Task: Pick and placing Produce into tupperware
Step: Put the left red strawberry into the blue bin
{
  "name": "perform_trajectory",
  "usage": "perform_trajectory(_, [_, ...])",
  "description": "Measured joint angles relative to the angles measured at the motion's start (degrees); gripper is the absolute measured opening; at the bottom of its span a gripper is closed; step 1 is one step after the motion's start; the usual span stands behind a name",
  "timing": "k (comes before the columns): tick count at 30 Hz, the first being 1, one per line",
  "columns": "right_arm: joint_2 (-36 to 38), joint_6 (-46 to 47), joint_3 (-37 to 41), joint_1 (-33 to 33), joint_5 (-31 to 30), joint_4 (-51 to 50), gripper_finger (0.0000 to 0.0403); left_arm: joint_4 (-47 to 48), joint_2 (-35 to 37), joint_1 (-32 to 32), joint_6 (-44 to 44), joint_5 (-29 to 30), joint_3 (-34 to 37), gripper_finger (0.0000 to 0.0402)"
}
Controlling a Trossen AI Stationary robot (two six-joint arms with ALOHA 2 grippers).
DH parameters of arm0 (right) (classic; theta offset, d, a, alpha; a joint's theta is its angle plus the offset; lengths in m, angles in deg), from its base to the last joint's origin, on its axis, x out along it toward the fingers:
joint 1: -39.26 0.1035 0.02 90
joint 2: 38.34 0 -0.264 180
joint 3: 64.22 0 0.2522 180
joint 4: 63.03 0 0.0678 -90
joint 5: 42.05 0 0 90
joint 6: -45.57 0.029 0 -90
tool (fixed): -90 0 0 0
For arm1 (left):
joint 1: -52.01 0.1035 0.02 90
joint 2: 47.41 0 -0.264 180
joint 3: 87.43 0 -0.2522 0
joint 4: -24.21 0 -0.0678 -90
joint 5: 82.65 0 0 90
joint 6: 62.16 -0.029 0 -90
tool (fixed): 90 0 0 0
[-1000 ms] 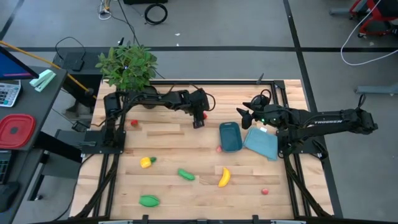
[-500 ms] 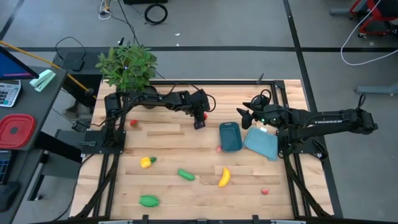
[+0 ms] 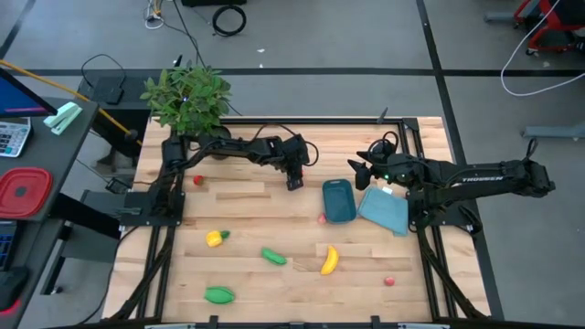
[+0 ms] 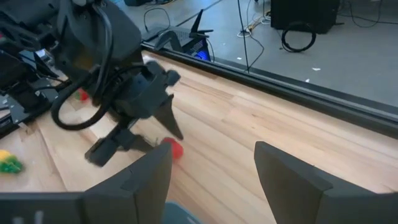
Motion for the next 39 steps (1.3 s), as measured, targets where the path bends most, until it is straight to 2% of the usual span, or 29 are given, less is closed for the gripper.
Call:
perform_trajectory(15, [-0.02, -0.12, 0.00, -0.02, 0.02, -0.15, 0.0238, 2.08, -0.10, 1.19, 0.88, 0.01, 0.01, 0.0212])
perform_trajectory(28, [-0.02, -0.12, 0.00, -0.02, 0.03, -0.15, 0.0238, 1.33, -0.10, 1.12, 0.81, -0.01, 0.01, 0.0186])
perform_trajectory(39, [-0.02, -0.50, 0.00, -0.02, 0.01, -0.15, 0.0238, -2.96, 0.27, -2.88, 0.90, -0.03, -0.04, 0.0182])
